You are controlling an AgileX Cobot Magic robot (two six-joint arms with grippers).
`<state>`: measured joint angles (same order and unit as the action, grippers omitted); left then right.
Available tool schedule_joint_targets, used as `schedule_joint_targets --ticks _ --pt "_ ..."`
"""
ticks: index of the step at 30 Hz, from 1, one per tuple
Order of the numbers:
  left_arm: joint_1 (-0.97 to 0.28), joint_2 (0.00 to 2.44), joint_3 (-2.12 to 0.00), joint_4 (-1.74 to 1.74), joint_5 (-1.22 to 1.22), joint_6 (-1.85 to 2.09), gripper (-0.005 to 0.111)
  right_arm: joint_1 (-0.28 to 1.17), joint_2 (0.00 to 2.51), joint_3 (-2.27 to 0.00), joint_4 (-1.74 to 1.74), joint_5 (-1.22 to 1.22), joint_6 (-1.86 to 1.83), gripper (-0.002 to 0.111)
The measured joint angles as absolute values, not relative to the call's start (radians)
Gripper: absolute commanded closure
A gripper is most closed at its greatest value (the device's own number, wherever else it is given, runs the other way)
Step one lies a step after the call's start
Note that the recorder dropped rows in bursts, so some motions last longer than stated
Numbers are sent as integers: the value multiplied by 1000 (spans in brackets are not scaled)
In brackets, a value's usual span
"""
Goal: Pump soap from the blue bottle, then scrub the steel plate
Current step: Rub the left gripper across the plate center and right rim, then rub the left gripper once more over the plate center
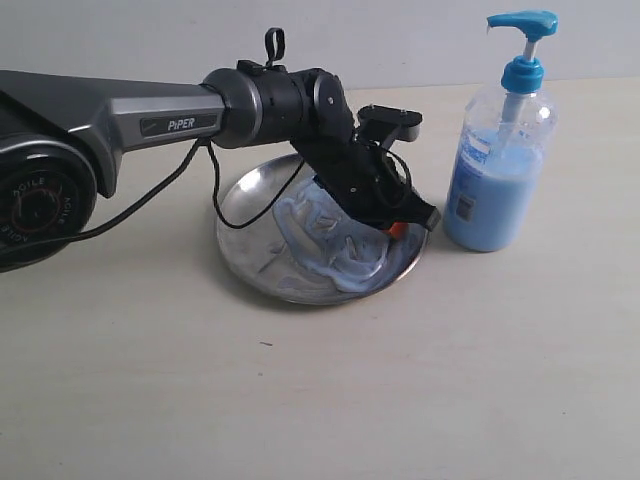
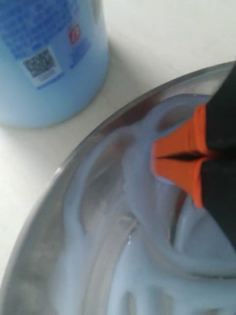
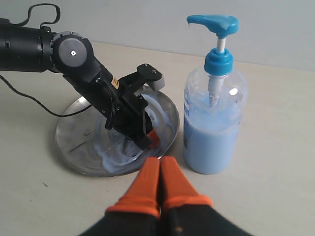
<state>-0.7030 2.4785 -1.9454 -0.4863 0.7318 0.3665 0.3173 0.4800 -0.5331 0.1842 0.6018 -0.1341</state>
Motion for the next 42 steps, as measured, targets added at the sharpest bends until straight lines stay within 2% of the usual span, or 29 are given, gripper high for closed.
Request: schedule_joint_targets --ticks 12,22,29,42 --pt "-703 2487 -1945 -424 611 354 107 317 480 -533 189 602 -134 108" --pt "-667 2487 -1945 -294 598 184 107 317 480 -533 195 602 -134 108" --pt "-623 2481 -1949 -292 697 85 107 317 480 -533 195 602 -134 108" --pt "-623 2465 -1957 -350 943 78 107 317 480 -533 192 598 -136 108"
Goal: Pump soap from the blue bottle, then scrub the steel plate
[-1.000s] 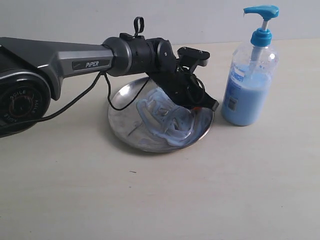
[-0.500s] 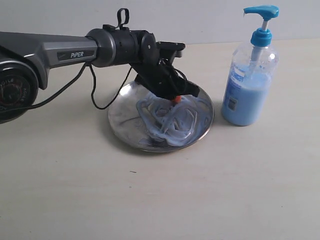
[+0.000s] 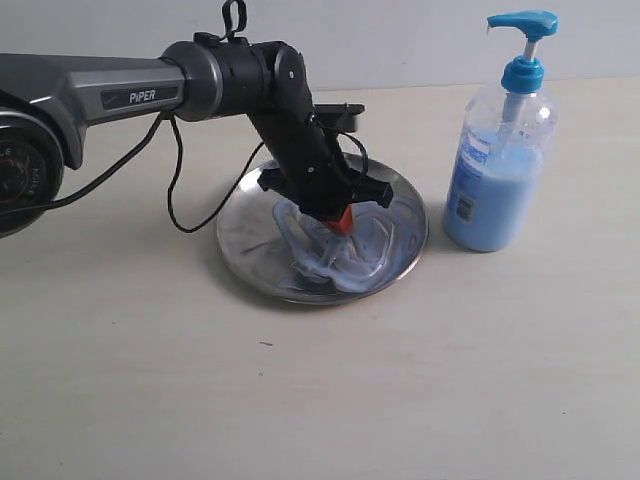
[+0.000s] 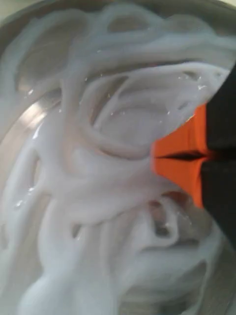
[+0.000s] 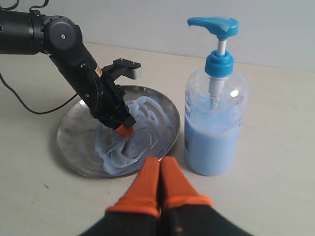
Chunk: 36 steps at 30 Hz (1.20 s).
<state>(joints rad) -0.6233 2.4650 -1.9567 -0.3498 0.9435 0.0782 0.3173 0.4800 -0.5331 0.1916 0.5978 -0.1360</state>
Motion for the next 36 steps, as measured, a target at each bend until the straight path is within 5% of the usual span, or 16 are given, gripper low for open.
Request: schedule_joint_targets --ticks 36 --pt "-628 2138 -1940 -363 1047 100 107 317 480 -512 117 561 -136 108"
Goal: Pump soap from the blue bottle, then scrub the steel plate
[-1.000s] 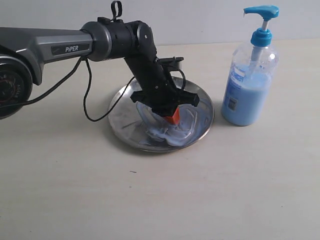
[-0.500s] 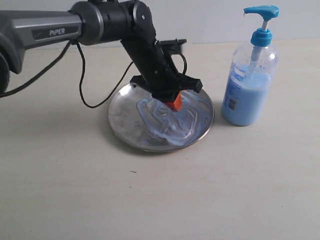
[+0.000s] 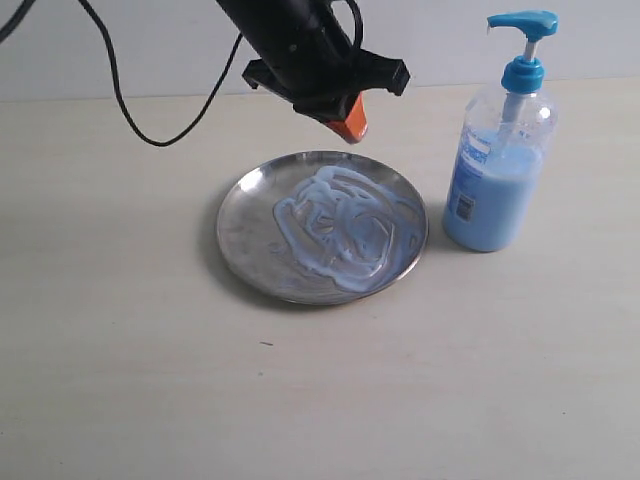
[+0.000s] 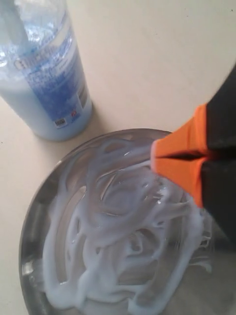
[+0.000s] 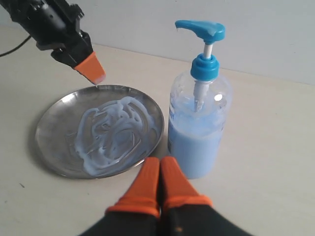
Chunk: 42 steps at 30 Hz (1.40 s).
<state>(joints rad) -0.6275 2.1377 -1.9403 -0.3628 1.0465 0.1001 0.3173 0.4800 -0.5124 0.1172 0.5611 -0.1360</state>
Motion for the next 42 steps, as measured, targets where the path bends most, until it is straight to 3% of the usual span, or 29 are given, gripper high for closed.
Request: schedule_joint_targets --ticks 16,42 --pt "-628 1929 -1838 -338 1086 100 107 317 480 -510 106 552 -136 108" --pt "-628 1288 -1013 -369 514 100 107 317 392 -459 102 496 -136 108"
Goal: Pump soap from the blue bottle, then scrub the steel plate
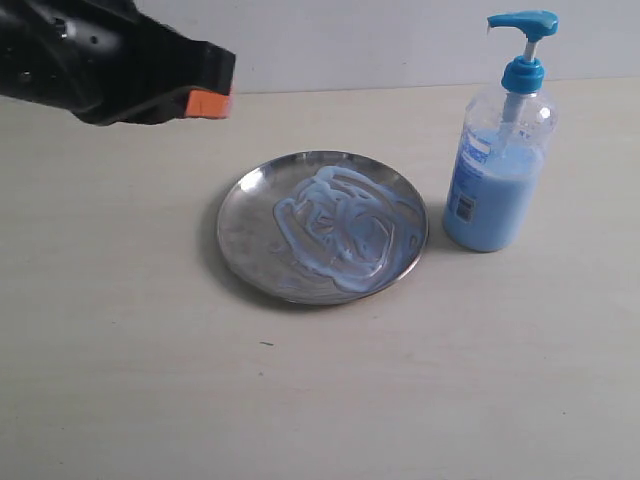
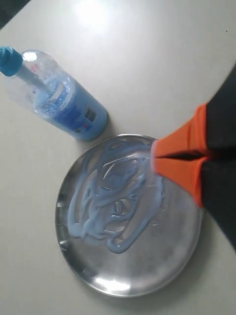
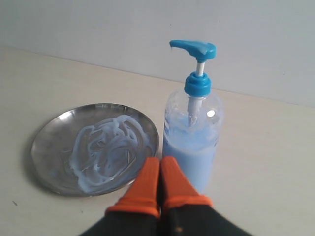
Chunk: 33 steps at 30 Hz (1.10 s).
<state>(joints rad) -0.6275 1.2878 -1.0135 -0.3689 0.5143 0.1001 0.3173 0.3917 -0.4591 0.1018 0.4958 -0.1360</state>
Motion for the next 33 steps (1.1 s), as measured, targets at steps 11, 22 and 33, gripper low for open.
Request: schedule_joint_targets --ticks 11,22,33 --pt "-628 977 -840 -369 397 162 107 317 376 -432 116 435 -134 108" --pt "-628 734 -739 -369 388 284 107 317 376 -432 120 381 -134 108" --pt "-628 689 -735 -369 391 288 107 317 376 -432 122 378 -134 108"
